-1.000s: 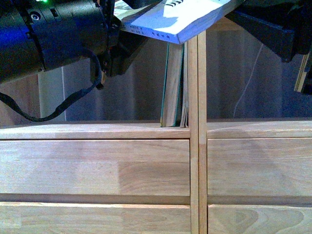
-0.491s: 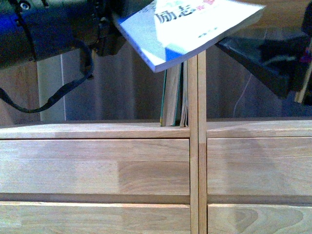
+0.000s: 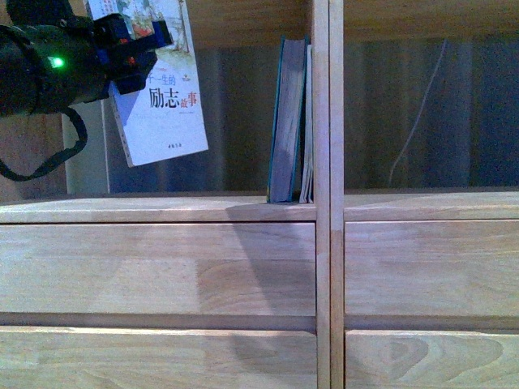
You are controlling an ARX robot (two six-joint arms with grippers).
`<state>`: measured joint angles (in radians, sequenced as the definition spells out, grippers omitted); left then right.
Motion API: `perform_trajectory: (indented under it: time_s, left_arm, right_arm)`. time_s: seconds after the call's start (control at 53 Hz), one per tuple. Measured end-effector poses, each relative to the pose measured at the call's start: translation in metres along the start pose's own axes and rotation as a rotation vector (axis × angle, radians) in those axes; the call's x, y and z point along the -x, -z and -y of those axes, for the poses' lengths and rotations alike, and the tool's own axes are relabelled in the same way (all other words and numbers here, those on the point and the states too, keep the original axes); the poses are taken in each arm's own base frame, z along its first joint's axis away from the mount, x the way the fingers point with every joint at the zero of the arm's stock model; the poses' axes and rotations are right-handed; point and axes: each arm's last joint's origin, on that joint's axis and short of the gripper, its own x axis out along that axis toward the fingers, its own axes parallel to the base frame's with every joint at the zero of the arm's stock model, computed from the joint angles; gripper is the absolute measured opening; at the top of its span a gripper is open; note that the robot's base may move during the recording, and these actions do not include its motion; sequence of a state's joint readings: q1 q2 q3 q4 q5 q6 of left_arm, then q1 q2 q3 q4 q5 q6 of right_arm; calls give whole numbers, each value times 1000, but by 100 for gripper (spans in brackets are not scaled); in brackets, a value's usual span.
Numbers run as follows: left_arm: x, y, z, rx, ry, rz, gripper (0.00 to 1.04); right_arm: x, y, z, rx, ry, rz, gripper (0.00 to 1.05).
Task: Organize books on shelf
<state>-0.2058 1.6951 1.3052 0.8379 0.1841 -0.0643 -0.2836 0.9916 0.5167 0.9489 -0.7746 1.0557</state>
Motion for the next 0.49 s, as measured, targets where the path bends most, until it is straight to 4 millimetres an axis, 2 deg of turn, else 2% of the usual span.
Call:
perform_trajectory:
  time_s: [0.208, 0.396, 0.491]
  left_arm:
    - [-30, 24, -4, -204, -56, -24, 7]
    - [-67, 54, -1, -243, -94, -66, 7]
    - [-83, 61, 3, -241, -96, -65, 7]
  right_arm:
    - [40, 1, -9, 96, 7, 26, 98]
    - [68, 15, -21, 149, -2, 3, 98]
    - [74, 21, -23, 158, -2, -2, 98]
